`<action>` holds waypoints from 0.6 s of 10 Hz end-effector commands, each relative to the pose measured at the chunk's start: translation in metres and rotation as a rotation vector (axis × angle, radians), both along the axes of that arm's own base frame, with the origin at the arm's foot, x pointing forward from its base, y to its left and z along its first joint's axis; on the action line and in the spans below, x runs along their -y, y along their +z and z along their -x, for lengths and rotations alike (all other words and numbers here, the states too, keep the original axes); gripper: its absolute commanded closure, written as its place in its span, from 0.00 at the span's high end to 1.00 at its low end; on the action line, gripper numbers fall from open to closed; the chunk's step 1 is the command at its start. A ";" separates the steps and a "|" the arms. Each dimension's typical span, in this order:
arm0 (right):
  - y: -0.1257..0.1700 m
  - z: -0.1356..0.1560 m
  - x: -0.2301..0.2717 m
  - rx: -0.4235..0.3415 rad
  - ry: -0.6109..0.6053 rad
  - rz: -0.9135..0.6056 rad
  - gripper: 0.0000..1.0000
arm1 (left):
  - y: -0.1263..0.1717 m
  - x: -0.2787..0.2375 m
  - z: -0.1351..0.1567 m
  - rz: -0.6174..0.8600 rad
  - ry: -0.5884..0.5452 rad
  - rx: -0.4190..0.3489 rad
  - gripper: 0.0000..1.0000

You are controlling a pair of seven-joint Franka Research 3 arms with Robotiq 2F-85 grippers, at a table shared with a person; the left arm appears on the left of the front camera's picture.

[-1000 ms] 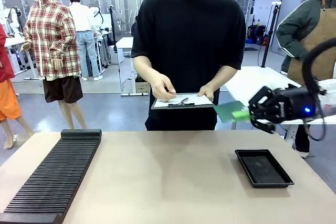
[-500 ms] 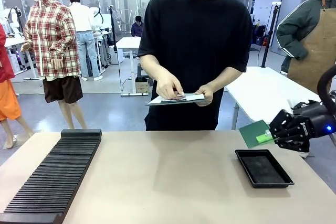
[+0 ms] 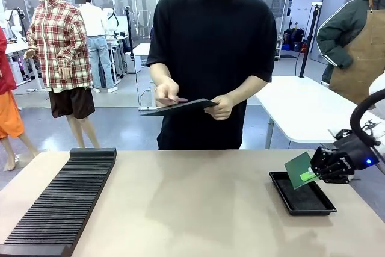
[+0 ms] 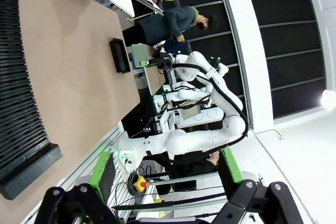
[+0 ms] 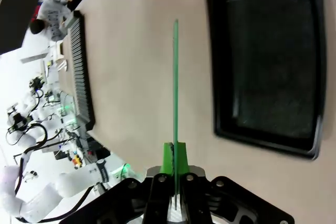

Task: Inspect the PCB.
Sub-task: Place the Blank PCB in the ESD tray.

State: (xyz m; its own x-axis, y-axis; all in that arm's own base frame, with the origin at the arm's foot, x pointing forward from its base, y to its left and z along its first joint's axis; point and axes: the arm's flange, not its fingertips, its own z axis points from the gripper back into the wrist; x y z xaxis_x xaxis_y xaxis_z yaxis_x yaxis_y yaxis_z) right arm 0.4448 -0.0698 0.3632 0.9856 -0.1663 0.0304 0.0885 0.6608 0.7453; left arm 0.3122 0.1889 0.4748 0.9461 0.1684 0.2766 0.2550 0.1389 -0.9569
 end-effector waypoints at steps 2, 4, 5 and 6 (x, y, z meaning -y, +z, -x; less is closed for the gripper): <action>-0.019 -0.028 0.000 0.014 0.029 0.045 0.03 | 0.004 -0.001 0.000 -0.006 0.000 -0.009 1.00; -0.033 -0.041 -0.001 0.015 0.040 0.098 0.03 | 0.004 -0.001 0.000 -0.006 0.000 -0.009 1.00; -0.039 -0.045 -0.001 0.010 0.045 0.097 0.03 | 0.004 -0.001 0.000 -0.006 0.000 -0.009 1.00; -0.042 -0.047 -0.001 0.017 0.043 0.109 0.03 | 0.004 -0.001 0.000 -0.006 0.000 -0.009 1.00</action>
